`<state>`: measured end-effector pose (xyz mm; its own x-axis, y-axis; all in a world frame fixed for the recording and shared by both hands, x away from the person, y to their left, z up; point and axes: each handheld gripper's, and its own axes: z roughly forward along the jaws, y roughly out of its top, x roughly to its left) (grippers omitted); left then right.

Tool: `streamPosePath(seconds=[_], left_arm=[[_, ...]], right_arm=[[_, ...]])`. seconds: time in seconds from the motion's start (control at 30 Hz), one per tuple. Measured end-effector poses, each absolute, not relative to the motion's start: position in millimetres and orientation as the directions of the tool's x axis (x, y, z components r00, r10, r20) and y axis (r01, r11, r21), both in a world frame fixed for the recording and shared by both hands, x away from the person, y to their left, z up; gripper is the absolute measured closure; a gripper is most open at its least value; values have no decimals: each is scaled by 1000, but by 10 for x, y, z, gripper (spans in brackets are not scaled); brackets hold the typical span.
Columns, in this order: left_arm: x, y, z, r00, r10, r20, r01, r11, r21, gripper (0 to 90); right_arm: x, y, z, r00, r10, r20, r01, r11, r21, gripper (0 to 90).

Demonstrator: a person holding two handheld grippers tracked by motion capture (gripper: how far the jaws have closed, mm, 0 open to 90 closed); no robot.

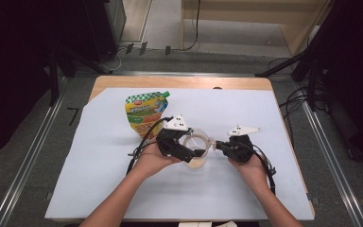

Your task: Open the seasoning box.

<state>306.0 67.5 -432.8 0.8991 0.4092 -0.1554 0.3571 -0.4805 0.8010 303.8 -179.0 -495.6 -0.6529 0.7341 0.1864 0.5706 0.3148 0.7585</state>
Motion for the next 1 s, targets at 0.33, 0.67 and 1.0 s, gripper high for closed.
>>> streamPosePath(seconds=[0.33, 0.67, 1.0], left_arm=[[3058, 570, -4193, 893, 430, -134, 363, -511, 779, 128], [3122, 481, -4141, 898, 412, -155, 369, -515, 773, 129], [3209, 366, -4142, 903, 383, -192, 377, -496, 782, 127]], right_arm=[[3035, -1792, -4955, -653, 734, 186, 570, 315, 759, 900], [3021, -1800, -4951, -651, 734, 192, 571, 308, 761, 900], [3010, -1818, -4944, -649, 733, 205, 574, 295, 764, 900]])
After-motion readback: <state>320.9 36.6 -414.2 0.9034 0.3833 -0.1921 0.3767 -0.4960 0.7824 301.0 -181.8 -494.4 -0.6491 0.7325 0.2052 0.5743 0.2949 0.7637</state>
